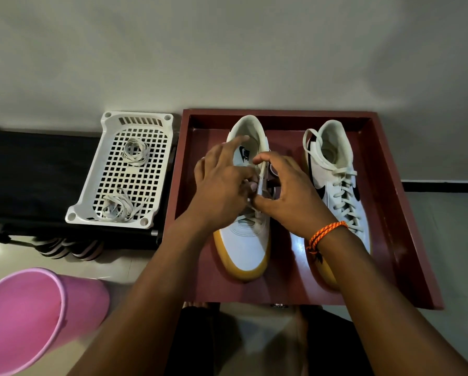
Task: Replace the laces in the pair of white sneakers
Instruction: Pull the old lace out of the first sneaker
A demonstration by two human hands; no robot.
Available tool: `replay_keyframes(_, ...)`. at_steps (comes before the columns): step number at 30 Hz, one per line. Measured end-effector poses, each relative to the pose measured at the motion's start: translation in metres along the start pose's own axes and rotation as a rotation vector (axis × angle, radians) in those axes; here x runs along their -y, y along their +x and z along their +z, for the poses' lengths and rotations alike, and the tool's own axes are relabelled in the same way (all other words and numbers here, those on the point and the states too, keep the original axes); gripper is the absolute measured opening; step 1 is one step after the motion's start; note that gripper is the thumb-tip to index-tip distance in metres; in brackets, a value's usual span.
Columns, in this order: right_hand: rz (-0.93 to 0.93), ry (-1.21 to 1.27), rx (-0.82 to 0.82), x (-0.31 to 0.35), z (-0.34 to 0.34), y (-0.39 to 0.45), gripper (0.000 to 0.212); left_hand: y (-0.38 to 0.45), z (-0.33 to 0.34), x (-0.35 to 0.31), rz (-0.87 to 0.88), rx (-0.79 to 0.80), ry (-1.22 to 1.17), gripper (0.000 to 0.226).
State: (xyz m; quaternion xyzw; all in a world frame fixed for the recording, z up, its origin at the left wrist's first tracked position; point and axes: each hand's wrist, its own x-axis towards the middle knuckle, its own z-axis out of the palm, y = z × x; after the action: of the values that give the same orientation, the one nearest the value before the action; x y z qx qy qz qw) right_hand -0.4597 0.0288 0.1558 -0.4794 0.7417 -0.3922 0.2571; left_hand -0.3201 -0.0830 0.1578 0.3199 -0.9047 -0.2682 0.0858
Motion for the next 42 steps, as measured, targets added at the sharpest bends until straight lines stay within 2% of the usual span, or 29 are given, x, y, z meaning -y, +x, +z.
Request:
replay_keyframes(3, 0.012, -0.012, 0.007, 0.0, 0.0, 0.0, 0.066, 0.003, -0.009, 0.0, -0.018, -0.046, -0.105, 0.022)
replay_keyframes(6, 0.027, -0.022, 0.013, 0.001, -0.001, 0.0, 0.066, 0.009, -0.021, 0.013, -0.097, -0.212, -0.362, 0.02)
replay_keyframes(7, 0.027, -0.026, 0.013, 0.001, -0.001, 0.0, 0.066, 0.011, -0.022, 0.019, -0.111, -0.258, -0.376, 0.018)
replay_keyframes(9, 0.029, -0.03, 0.011, 0.001, -0.001, 0.0, 0.066, 0.011, -0.022, 0.024, -0.051, -0.294, -0.199, 0.023)
replay_keyframes(11, 0.026, -0.037, 0.012, 0.0, -0.001, 0.0, 0.067, 0.006, -0.018, 0.017, 0.041, -0.224, -0.058, 0.036)
replay_keyframes(12, 0.02, -0.037, 0.012, -0.001, -0.001, 0.0, 0.068, 0.003, -0.016, 0.01, 0.052, -0.157, -0.033, 0.035)
replay_keyframes(14, 0.005, -0.03, 0.007, -0.001, 0.0, 0.0, 0.065, -0.001, -0.009, 0.0, 0.036, -0.019, 0.019, 0.023)
replay_keyframes(16, -0.002, -0.022, -0.001, -0.001, 0.0, 0.0, 0.063, -0.002, -0.002, -0.002, -0.003, 0.037, 0.067, 0.015)
replay_keyframes(20, 0.015, -0.02, 0.011, 0.0, -0.001, 0.0, 0.064, 0.002, -0.006, -0.001, -0.015, -0.067, -0.001, 0.015)
replay_keyframes(24, 0.026, -0.012, 0.018, 0.001, -0.002, 0.0, 0.066, 0.012, -0.02, 0.02, -0.163, -0.254, -0.41, 0.023)
replay_keyframes(27, 0.037, -0.015, 0.018, 0.001, -0.002, -0.001, 0.065, 0.013, -0.023, 0.025, -0.115, -0.31, -0.199, 0.033)
replay_keyframes(29, 0.037, -0.018, 0.018, 0.001, -0.002, -0.001, 0.065, 0.006, -0.022, 0.014, -0.077, -0.237, -0.135, 0.038)
replay_keyframes(33, 0.028, -0.02, 0.017, 0.001, -0.002, 0.0, 0.065, -0.003, -0.009, -0.002, -0.001, -0.022, 0.005, 0.021)
replay_keyframes(35, 0.026, -0.025, 0.019, 0.001, -0.002, 0.0, 0.065, -0.002, -0.004, -0.003, -0.023, 0.008, -0.009, 0.016)
replay_keyframes(38, 0.032, -0.017, 0.024, 0.002, -0.003, -0.001, 0.065, 0.001, -0.009, -0.001, -0.044, -0.07, -0.076, 0.02)
replay_keyframes(41, 0.036, -0.024, 0.021, 0.003, -0.003, 0.0, 0.065, 0.008, -0.021, 0.008, -0.15, -0.198, -0.257, 0.015)
replay_keyframes(42, 0.038, -0.025, 0.021, 0.003, -0.003, 0.0, 0.065, 0.01, -0.022, 0.013, -0.165, -0.244, -0.299, 0.022)
